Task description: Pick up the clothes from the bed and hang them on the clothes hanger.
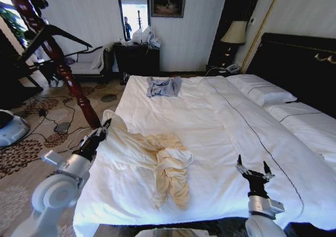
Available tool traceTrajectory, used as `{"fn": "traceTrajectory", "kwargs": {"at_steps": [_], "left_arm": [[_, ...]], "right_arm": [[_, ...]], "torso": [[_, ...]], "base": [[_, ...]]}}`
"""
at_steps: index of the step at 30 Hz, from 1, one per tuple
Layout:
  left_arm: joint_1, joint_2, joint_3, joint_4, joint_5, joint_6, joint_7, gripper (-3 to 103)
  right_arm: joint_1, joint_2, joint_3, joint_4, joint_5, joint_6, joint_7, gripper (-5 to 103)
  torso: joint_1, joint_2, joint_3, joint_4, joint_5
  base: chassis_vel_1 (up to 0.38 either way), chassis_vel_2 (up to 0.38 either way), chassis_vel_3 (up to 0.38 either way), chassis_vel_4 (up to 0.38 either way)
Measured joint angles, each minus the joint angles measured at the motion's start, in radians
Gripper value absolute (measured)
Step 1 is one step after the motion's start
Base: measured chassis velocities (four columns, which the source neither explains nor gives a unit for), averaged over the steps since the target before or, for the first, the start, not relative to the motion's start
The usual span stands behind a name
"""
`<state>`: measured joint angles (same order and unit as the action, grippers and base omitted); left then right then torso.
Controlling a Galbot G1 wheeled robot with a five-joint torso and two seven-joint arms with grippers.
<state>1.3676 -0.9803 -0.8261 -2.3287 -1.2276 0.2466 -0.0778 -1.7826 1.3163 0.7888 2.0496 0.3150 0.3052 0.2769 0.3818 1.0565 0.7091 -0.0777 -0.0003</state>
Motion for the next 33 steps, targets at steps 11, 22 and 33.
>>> {"fn": "traceTrajectory", "kwargs": {"at_steps": [11,22,33], "left_arm": [[-0.325,0.117,-0.003,0.17,-0.15,0.002,-0.103,1],[-0.433,0.112,0.037,0.261,-0.151,0.007,-0.103,1],[-0.388,0.13,-0.001,0.281,-0.131,0.039,-0.15,1]], "right_arm": [[0.03,0.0,-0.082,-0.06,0.044,0.093,-0.09,100],[0.033,-0.006,-0.086,-0.116,0.023,0.125,-0.115,100],[0.047,-0.004,-0.091,-0.15,0.005,0.126,-0.111,100]], "torso": [[0.0,0.0,0.0,0.0001,0.0001],[0.0,0.0,0.0,-0.0001,0.0001],[0.0,0.0,0.0,0.0001,0.0008]], "base": [[0.0,0.0,0.0,0.0],[0.0,0.0,0.0,0.0],[0.0,0.0,0.0,0.0]]}}
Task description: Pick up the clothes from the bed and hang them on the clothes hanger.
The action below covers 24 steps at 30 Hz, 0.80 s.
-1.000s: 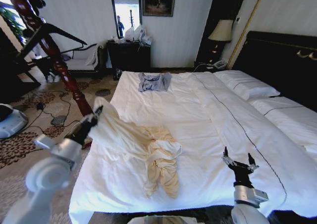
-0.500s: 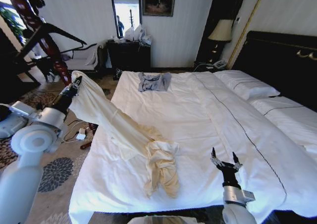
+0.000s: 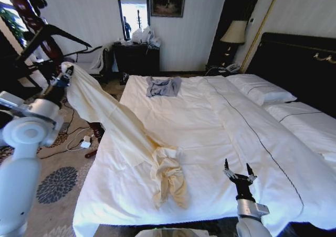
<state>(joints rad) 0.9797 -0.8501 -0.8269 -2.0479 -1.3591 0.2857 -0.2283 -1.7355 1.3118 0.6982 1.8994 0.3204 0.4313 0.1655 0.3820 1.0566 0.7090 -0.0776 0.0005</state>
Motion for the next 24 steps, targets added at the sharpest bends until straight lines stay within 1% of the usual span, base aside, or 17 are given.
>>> {"fn": "traceTrajectory", "kwargs": {"at_steps": [1,2,3,5,6,7,8,9,11,14,16,17,18,19,21,22,24], "left_arm": [[0.059,-0.015,0.003,-0.017,0.034,0.019,-0.002,1],[0.163,-0.048,0.013,-0.039,0.098,0.043,-0.006,1],[0.286,-0.099,0.03,-0.05,0.194,0.055,-0.002,1],[0.386,-0.155,0.052,-0.051,0.29,0.055,0.007,1],[0.386,-0.155,0.052,-0.051,0.29,0.055,0.007,1],[0.437,-0.192,0.068,-0.051,0.336,0.055,0.008,1],[0.469,-0.22,0.08,-0.052,0.36,0.055,0.006,1],[0.516,-0.26,0.105,-0.053,0.397,0.06,-0.004,1],[0.531,-0.272,0.115,-0.053,0.412,0.063,-0.006,1],[0.605,-0.317,0.156,-0.041,0.533,0.084,-0.01,1],[0.613,-0.321,0.16,-0.039,0.546,0.088,-0.011,1],[0.635,-0.33,0.169,-0.035,0.58,0.099,-0.013,1],[0.663,-0.338,0.18,-0.029,0.625,0.11,-0.014,1],[0.681,-0.344,0.187,-0.023,0.66,0.114,-0.014,1],[0.704,-0.357,0.195,-0.014,0.709,0.111,-0.007,1],[0.704,-0.357,0.195,-0.014,0.709,0.111,-0.007,1],[0.72,-0.372,0.197,-0.009,0.735,0.101,-0.003,1]], "right_arm": [[0.004,0.001,-0.003,-0.005,-0.001,0.0,0.001,100],[0.01,0.001,-0.008,-0.01,-0.001,-0.002,0.004,100],[0.023,-0.003,-0.017,-0.015,0.002,-0.007,0.006,100],[0.037,-0.014,-0.026,-0.018,0.015,-0.017,0.007,100],[0.037,-0.014,-0.026,-0.018,0.015,-0.017,0.007,100],[0.044,-0.023,-0.032,-0.018,0.033,-0.027,0.007,100],[0.047,-0.034,-0.039,-0.015,0.059,-0.038,0.008,100],[0.048,-0.059,-0.052,0.001,0.116,-0.059,0.01,100],[0.047,-0.07,-0.057,0.009,0.135,-0.068,0.011,100],[0.035,-0.157,-0.082,0.059,0.232,-0.12,0.022,100],[0.033,-0.171,-0.086,0.068,0.248,-0.131,0.027,100],[0.029,-0.21,-0.101,0.098,0.307,-0.169,0.051,100],[0.031,-0.264,-0.127,0.154,0.454,-0.245,0.114,100],[0.037,-0.293,-0.142,0.187,0.548,-0.29,0.152,100],[0.069,-0.336,-0.171,0.235,0.685,-0.362,0.197,100],[0.069,-0.336,-0.171,0.235,0.685,-0.362,0.197,100],[0.121,-0.372,-0.213,0.26,0.768,-0.411,0.22,100]], "torso": [[0.0,0.0,0.0,-0.0002,0.0],[0.0,0.0,0.0,-0.0006,-0.0005],[0.0,0.0,0.0,-0.0003,-0.001],[0.0,0.0,0.0,0.0009,-0.001],[0.0,0.0,0.0,0.0009,-0.001],[0.0,0.0,0.0,0.001,-0.0008],[0.0,0.0,0.0,0.0008,-0.0005],[0.0,0.0,0.0,-0.0005,-0.0003],[0.0,0.0,0.0,-0.0005,-0.0002],[0.0,0.0,0.0,-0.0003,0.0001],[0.0,0.0,0.0,-0.0003,0.0001],[0.0,0.0,0.0,-0.0004,-0.0005],[0.0,0.0,0.0,-0.0003,-0.0003],[0.0,0.0,0.0,-0.0002,-0.0001],[0.0,0.0,0.0,-0.0002,-0.0005],[0.0,0.0,0.0,-0.0002,-0.0005],[0.0,0.0,0.0,-0.0001,-0.0003]], "base": [[0.0,0.0,0.0,0.0],[0.0,0.0,0.0,0.0],[0.0,0.0,0.0,0.0],[0.0,0.0,0.0,0.0],[0.0,0.0,0.0,0.0],[0.0,0.0,0.0,0.0],[0.0,0.0,0.0,0.0],[0.0,0.0,0.0,0.0],[0.0,0.0,0.0,0.0],[0.0,0.0,0.0,0.0],[0.0,0.0,0.0,0.0],[0.0,0.0,0.0,0.0],[0.0,0.0,0.0,0.0],[0.0,0.0,0.0,0.0],[0.0,0.0,0.0,0.0],[0.0,0.0,0.0,0.0],[0.0,0.0,0.0,0.0]]}}
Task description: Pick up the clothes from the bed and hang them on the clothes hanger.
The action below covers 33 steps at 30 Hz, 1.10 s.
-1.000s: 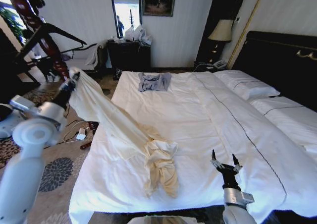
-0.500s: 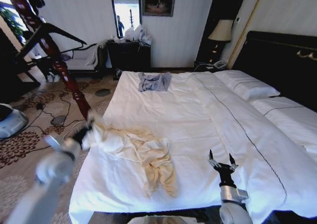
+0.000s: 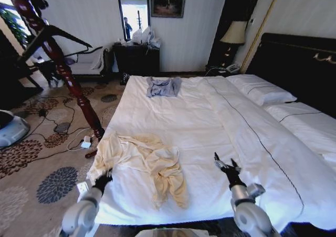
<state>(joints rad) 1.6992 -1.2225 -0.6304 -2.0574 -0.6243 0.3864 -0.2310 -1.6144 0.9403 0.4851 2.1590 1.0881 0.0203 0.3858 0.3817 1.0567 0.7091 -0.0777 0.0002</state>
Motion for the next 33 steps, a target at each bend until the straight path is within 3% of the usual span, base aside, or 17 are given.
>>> {"fn": "traceTrajectory", "kwargs": {"at_steps": [6,10,17,20,33], "left_arm": [[0.02,-0.028,-0.015,-0.019,0.009,-0.011,0.001,1],[0.03,-0.04,-0.019,-0.032,0.015,-0.014,0.0,1],[0.04,-0.051,-0.024,-0.04,0.036,-0.019,0.001,1],[0.039,-0.059,-0.03,-0.04,0.043,-0.022,-0.001,1],[0.039,-0.074,-0.029,-0.039,0.054,-0.026,-0.003,1]], "right_arm": [[0.166,-0.058,-0.163,-0.014,0.163,-0.111,0.024,100],[0.276,-0.057,-0.275,-0.117,0.167,-0.125,0.019,100],[0.402,-0.019,-0.384,-0.25,0.151,-0.11,-0.025,100],[0.492,0.019,-0.433,-0.352,0.101,-0.064,-0.081,100],[0.477,0.027,-0.465,-0.37,0.055,-0.021,-0.164,98]], "torso": [[0.0,0.0,0.0,0.0,-0.0004],[0.0,0.0,0.0,0.0,-0.0002],[0.0,0.0,0.0,0.0,-0.0002],[0.0,0.0,0.0,0.0,-0.0002],[0.0,0.0,0.0,-0.0002,-0.0003]], "base": [[0.0,0.0,0.0,0.0],[0.0,0.0,0.0,0.0],[0.0,0.0,0.0,0.0],[0.0,0.0,0.0,0.0],[0.0,0.0,0.0,0.0]]}}
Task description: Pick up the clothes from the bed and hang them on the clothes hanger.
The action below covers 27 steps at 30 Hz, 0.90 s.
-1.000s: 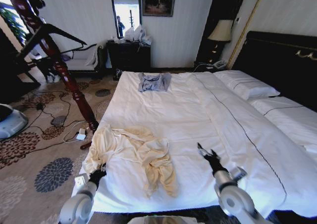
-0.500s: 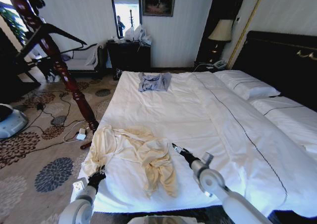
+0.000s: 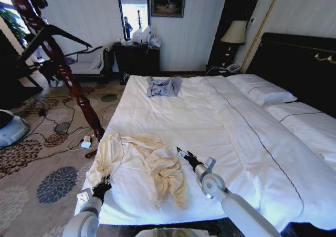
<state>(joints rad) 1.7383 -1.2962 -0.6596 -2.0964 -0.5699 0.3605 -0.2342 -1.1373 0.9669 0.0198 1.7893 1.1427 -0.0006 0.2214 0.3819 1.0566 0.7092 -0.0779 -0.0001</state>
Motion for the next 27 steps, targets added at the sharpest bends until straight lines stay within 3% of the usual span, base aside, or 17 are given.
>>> {"fn": "traceTrajectory", "kwargs": {"at_steps": [4,11,18,25,27], "left_arm": [[0.002,0.001,-0.002,-0.001,0.0,-0.002,0.0,1],[0.009,0.004,-0.007,-0.004,0.001,-0.013,-0.002,1],[0.009,0.013,-0.014,-0.005,0.002,-0.017,-0.004,1],[-0.01,0.022,-0.016,0.004,-0.004,-0.017,-0.013,1],[-0.021,0.024,-0.016,0.006,-0.011,-0.015,-0.021,1]], "right_arm": [[0.005,0.019,-0.01,0.001,0.019,0.025,-0.001,98],[0.057,0.09,-0.024,-0.01,0.103,0.06,0.08,99],[0.091,0.111,-0.065,-0.024,0.117,0.036,0.124,97],[0.121,0.158,-0.092,-0.062,0.107,0.018,0.134,79],[0.122,0.166,-0.1,-0.084,0.081,0.037,0.126,62]], "torso": [[0.0,0.0,0.0,0.0,0.0],[0.0,0.0,0.0,0.0002,0.0001],[0.0,0.0,0.0,0.0002,-0.0001],[0.0,0.0,0.0,0.0003,0.0],[0.0,0.0,0.0,0.0001,0.0]], "base": [[0.0,0.0,0.0,0.0],[0.0,0.0,0.0,0.0],[0.0,0.0,0.0,0.0],[0.0,0.0,0.0,0.0],[0.0,0.0,0.0,0.0]]}}
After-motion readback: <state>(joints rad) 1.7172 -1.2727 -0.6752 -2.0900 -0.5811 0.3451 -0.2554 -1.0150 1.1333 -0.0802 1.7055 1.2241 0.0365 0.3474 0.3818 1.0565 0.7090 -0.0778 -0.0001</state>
